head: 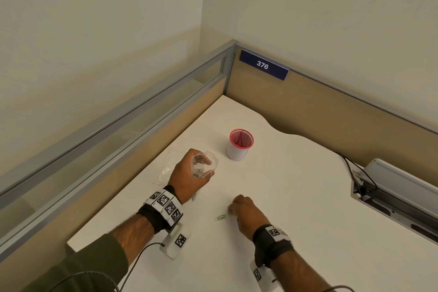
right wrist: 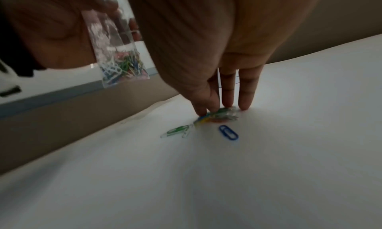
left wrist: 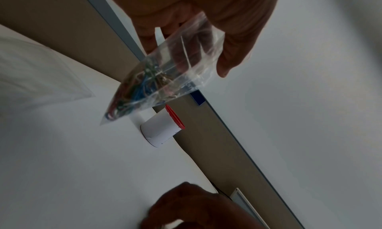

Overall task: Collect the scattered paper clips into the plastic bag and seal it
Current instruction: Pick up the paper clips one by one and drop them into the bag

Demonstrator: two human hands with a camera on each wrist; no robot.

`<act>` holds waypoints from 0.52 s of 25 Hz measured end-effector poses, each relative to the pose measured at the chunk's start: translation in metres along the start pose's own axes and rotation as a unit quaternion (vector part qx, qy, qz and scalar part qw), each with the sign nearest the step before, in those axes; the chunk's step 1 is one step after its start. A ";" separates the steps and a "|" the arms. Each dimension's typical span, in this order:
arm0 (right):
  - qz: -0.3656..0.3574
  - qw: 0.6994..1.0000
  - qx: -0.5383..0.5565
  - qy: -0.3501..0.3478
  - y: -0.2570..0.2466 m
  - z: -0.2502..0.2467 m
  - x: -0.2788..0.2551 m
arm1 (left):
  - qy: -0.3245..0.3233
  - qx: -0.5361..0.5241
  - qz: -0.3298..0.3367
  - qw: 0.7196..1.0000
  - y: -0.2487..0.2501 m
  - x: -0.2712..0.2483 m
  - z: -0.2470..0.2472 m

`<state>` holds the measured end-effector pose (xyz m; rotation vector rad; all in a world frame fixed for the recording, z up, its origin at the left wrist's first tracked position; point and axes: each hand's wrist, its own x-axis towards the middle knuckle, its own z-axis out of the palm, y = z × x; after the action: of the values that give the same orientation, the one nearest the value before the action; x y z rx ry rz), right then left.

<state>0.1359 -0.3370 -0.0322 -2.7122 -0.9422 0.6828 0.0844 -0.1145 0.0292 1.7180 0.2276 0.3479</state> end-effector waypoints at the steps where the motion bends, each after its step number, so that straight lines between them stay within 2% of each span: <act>1: 0.003 1.000 0.014 0.009 0.003 -0.002 -0.004 | 0.001 -0.001 -0.002 1.000 -0.001 0.001 -0.001; 3: 0.019 0.999 0.040 0.030 0.013 -0.007 -0.014 | 0.001 -0.003 -0.002 1.000 -0.001 0.002 -0.001; 7: 0.039 0.998 0.002 -0.041 0.026 -0.004 -0.027 | 0.001 0.001 0.002 1.000 -0.003 0.002 0.002; 8: 0.043 0.998 -0.009 -0.040 0.024 0.000 -0.026 | -0.001 0.000 0.001 1.000 -0.004 0.002 0.003; 13: 0.104 0.994 0.004 0.037 0.005 0.013 -0.005 | -0.007 0.001 0.001 1.000 -0.005 0.002 0.003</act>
<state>0.1290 -0.3439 -0.0436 -2.8337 -0.6438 0.6151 0.0877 -0.1163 0.0244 1.7225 0.2167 0.3380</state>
